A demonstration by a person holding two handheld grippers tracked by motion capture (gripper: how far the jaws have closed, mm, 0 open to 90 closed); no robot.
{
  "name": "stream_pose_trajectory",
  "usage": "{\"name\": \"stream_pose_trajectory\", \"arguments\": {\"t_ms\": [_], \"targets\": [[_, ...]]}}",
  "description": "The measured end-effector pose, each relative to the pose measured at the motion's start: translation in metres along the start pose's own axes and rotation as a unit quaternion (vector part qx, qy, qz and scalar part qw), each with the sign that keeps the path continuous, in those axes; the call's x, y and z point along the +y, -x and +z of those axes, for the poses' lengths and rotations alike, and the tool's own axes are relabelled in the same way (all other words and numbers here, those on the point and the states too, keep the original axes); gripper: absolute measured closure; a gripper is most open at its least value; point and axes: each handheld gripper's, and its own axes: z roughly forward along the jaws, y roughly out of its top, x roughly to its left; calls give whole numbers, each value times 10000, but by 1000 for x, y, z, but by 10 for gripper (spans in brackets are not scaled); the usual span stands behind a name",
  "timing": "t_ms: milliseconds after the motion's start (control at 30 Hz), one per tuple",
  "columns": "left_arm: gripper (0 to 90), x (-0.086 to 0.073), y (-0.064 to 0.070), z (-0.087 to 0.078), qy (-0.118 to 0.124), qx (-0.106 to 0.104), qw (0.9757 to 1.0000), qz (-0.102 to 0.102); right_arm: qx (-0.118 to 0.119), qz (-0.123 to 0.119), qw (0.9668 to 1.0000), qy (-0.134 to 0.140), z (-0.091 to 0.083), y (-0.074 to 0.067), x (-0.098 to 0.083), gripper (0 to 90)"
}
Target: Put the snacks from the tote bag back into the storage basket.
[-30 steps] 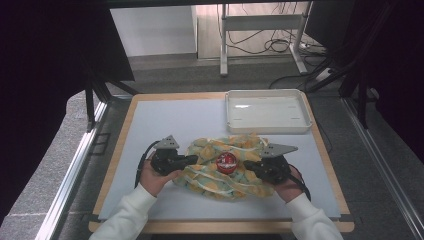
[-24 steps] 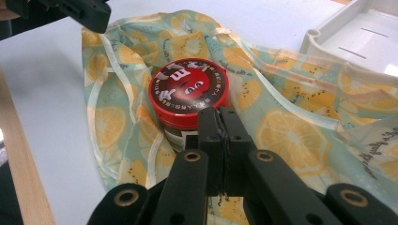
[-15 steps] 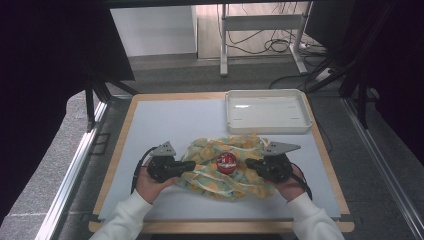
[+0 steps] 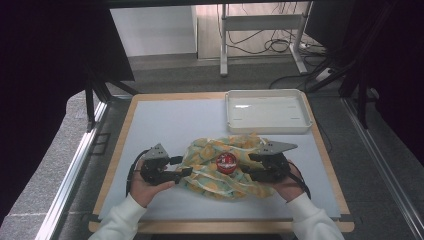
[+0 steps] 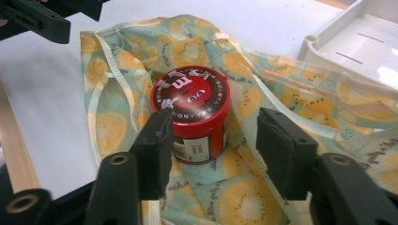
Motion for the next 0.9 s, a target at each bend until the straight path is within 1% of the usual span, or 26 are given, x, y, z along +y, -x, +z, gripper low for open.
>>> {"name": "stream_pose_trajectory", "arguments": {"t_ms": [133, 233, 433, 500, 667, 800, 867, 900], "targets": [[371, -3, -3, -2, -7, 44, 10000, -79, -13, -2, 10000, -77, 5, -2, 6, 395], [370, -4, -4, -1, -27, 57, 9999, -99, -18, 4, 9999, -132, 9, -3, 11, 372], [369, -5, -4, 3, -83, 42, 9999, -100, -83, 18, 9996, -283, 21, -6, 19, 334], [367, -5, -3, 3, -84, 41, 9999, -83, -86, 13, 9994, -324, 26, -7, 22, 324], [364, -5, -4, 3, -62, 71, 9999, -112, -69, -7, 9990, -441, 38, -12, 28, 306], [364, -5, -4, 4, -76, 59, 9999, -128, -52, -45, 9981, -608, 50, -15, 30, 287], [364, -5, -4, 4, -87, 53, 9999, -120, -86, -38, 9976, -687, 56, -15, 29, 275], [364, -5, -4, 4, -87, 53, 9999, -120, -86, -38, 9976, -687, 56, -15, 29, 275]]}}
